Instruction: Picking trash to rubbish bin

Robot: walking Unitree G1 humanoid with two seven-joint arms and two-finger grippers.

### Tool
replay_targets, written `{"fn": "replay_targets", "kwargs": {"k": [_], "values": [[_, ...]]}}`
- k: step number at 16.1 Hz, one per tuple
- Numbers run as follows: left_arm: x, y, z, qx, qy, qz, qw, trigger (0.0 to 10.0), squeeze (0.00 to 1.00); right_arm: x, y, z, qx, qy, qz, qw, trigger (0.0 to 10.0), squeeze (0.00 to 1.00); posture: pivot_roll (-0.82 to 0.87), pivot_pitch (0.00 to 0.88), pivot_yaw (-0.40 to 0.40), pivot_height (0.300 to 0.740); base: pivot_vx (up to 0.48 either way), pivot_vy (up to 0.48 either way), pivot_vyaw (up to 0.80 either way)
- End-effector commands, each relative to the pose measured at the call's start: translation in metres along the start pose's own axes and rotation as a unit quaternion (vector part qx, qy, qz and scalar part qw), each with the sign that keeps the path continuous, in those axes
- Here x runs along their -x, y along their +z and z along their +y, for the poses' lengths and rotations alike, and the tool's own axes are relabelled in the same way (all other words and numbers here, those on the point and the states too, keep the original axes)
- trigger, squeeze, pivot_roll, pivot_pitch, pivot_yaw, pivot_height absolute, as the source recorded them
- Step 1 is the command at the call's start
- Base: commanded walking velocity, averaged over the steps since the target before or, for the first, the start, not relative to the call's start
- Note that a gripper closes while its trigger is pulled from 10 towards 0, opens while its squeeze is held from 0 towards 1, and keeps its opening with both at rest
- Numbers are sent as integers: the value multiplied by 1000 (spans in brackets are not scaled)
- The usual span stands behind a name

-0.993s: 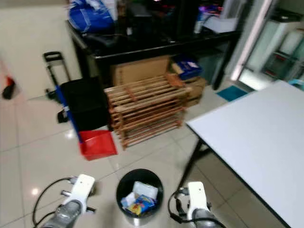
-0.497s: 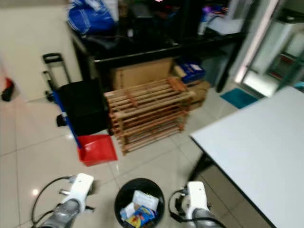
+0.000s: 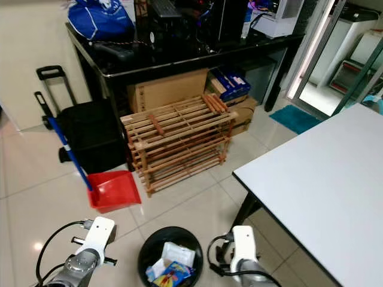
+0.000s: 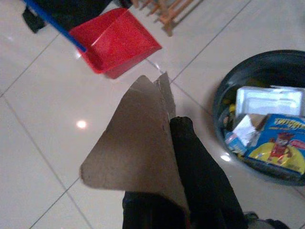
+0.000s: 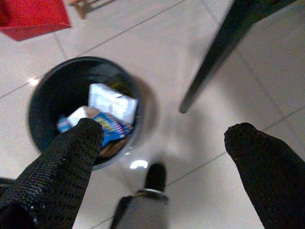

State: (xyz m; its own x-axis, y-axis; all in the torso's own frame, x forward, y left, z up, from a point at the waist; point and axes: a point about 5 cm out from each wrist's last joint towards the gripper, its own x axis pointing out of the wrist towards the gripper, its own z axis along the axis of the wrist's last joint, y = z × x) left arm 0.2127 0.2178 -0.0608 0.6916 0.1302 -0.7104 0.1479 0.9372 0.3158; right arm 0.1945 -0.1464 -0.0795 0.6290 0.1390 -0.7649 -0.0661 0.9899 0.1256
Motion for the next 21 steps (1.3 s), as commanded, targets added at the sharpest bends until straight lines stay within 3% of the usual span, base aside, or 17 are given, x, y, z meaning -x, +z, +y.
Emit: {"fn": "replay_targets", "kwargs": {"k": [1, 5, 15, 21], "values": [[0, 2, -2, 4, -5, -3, 1000, 10000, 0, 1, 3, -6, -3, -7, -2, 1000, 10000, 0, 10, 21, -59, 740, 0, 0, 0], [-1, 4, -2, 4, -1, -7, 1000, 10000, 0, 0, 3, -7, -2, -6, -3, 1000, 10000, 0, 9, 26, -62, 740, 0, 0, 0], [-1, 4, -3, 0, -4, -7, 1000, 10000, 0, 1, 2, -5, -4, -3, -1, 1000, 10000, 0, 9, 36, -58, 740, 267, 0, 0], [-1, 6, -7, -4, -14, -14, 1000, 10000, 0, 1, 1, -5, -4, -2, 0, 1000, 10000, 0, 6, 42, -57, 740, 0, 0, 0]]}}
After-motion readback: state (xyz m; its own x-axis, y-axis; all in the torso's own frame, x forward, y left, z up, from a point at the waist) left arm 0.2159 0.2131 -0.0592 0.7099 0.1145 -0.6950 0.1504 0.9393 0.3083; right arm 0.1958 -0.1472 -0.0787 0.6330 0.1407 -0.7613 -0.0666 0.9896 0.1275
